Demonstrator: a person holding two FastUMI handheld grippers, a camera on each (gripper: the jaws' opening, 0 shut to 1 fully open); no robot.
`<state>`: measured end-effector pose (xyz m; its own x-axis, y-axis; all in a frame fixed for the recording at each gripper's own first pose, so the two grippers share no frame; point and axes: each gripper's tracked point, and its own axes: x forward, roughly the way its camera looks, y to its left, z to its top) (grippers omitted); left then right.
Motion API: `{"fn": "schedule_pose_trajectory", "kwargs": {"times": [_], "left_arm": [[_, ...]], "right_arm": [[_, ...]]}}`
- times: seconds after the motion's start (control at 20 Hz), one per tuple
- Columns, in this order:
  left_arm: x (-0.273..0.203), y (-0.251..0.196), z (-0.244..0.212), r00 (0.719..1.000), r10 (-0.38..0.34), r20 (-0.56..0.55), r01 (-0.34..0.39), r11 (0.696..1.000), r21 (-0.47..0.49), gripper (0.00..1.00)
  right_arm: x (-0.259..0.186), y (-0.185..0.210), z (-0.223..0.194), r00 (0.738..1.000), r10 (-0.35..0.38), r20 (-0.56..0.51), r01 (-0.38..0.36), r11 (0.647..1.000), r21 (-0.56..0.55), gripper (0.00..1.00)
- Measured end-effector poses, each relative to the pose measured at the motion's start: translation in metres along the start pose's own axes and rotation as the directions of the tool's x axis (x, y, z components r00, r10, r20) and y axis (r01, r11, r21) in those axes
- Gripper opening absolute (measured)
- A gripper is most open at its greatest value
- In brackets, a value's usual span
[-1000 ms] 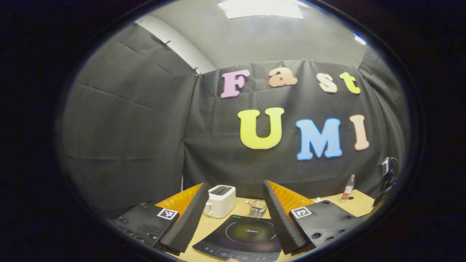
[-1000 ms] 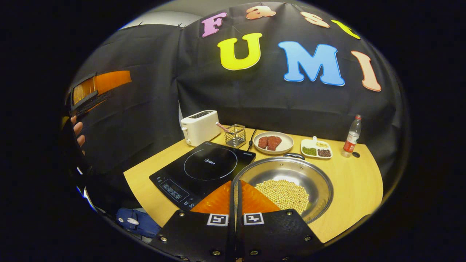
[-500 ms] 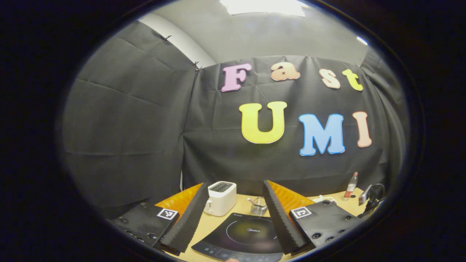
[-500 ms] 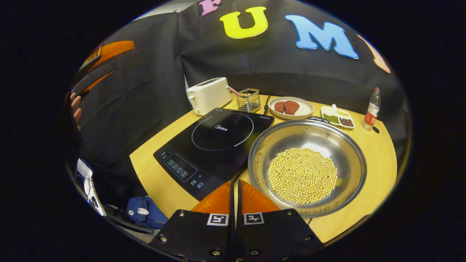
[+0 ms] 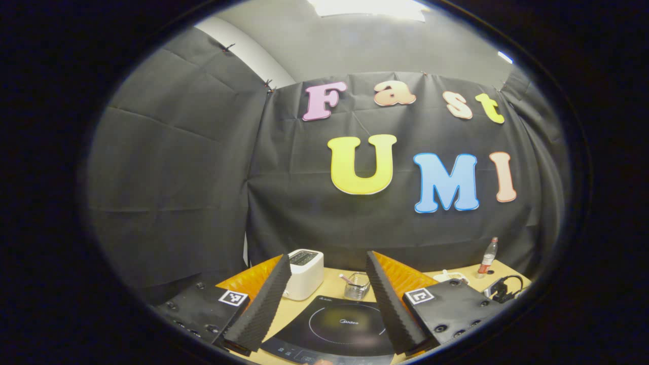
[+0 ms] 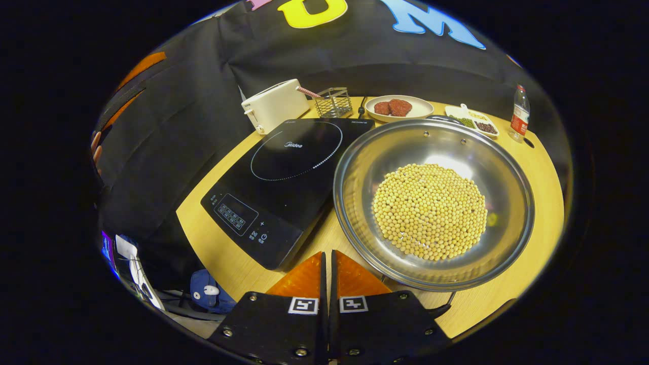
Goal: First push the handle of the pot to place it horizontally, then grasp the pot with both hands and set it on the induction cooktop.
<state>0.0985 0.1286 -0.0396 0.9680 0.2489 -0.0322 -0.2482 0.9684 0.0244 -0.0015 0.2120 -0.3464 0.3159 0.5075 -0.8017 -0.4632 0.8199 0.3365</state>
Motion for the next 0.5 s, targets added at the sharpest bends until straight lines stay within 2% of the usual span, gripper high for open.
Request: {"fn": "schedule_pose_trajectory", "kwargs": {"times": [0.35, 0.4, 0.5], "left_arm": [[0.012, -0.019, -0.004, 0.999, -0.05, -0.006, 0.05, 0.999, -0.01, 0.97], [0.012, -0.021, -0.003, 0.998, -0.056, -0.005, 0.056, 0.998, -0.011, 0.94], [0.015, -0.024, -0.005, 0.998, -0.065, -0.006, 0.065, 0.998, -0.015, 0.97]], "right_arm": [[-0.001, -0.001, -0.004, 1.0, -0.001, -0.016, 0.001, 0.999, 0.04, 0.01], [-0.003, -0.002, -0.005, 1.0, -0.005, -0.02, 0.006, 0.999, 0.04, 0.01], [-0.004, -0.006, -0.008, 1.0, -0.015, -0.027, 0.016, 0.999, 0.049, 0.01]]}}
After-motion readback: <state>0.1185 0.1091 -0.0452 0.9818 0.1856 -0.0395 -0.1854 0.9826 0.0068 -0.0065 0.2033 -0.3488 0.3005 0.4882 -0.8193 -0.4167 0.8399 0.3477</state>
